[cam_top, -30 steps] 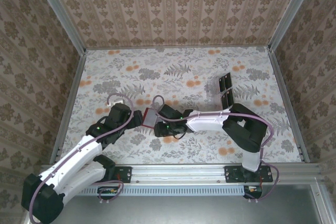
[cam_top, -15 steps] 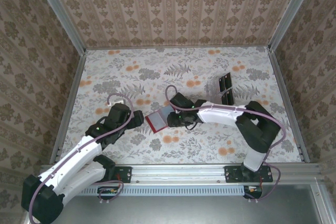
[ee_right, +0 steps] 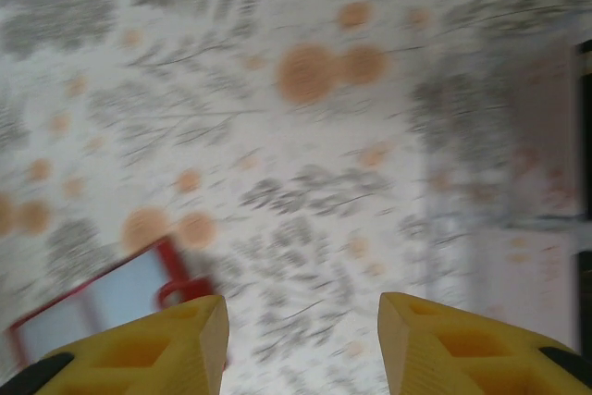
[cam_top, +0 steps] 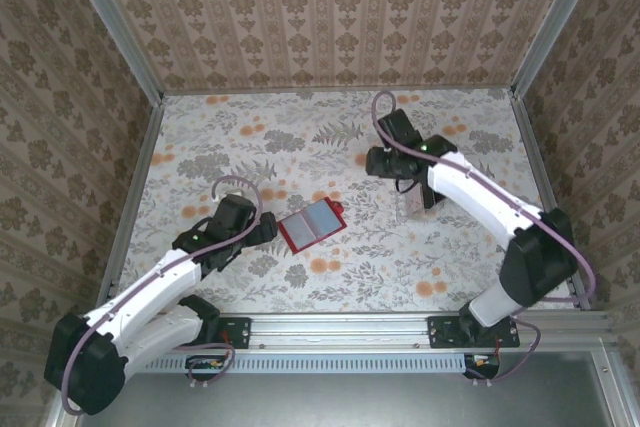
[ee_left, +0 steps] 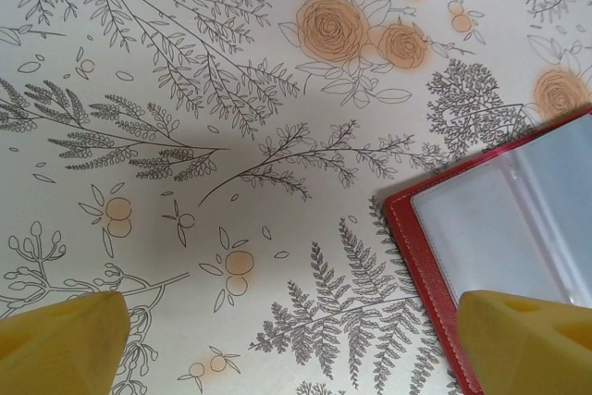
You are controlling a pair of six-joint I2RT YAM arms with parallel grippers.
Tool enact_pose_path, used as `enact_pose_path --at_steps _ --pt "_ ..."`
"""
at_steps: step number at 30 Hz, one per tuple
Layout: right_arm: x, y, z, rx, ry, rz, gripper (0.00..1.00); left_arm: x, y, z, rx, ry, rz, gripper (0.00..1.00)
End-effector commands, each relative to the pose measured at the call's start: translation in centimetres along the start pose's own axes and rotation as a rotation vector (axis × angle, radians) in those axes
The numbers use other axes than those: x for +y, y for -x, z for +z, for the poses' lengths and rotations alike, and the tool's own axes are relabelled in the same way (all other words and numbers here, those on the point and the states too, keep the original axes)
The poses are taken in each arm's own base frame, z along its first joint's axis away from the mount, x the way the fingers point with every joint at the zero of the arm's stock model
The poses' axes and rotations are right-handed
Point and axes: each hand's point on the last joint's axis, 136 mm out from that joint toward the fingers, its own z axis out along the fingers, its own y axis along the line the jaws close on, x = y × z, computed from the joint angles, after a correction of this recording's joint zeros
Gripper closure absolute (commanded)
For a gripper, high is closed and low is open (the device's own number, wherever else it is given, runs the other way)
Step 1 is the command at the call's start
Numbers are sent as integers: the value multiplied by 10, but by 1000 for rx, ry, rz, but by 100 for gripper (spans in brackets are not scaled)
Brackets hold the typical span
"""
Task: Put the credit cards into the card holder
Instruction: Rotate the card holder at the center of the table, then pick up the credit card from the storage box.
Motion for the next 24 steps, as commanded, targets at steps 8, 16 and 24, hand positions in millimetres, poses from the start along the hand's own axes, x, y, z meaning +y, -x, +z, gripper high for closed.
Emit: enact_pose_path --at_steps 8,16,24 --pt "-60 3 73 189 -273 -127 55 -22 17 15 14 -11 17 0" --pt "-61 3 107 241 -279 -144 60 -29 18 19 27 -4 36 0" --pt "-63 5 121 266 -296 -155 69 -29 15 23 36 -5 43 0"
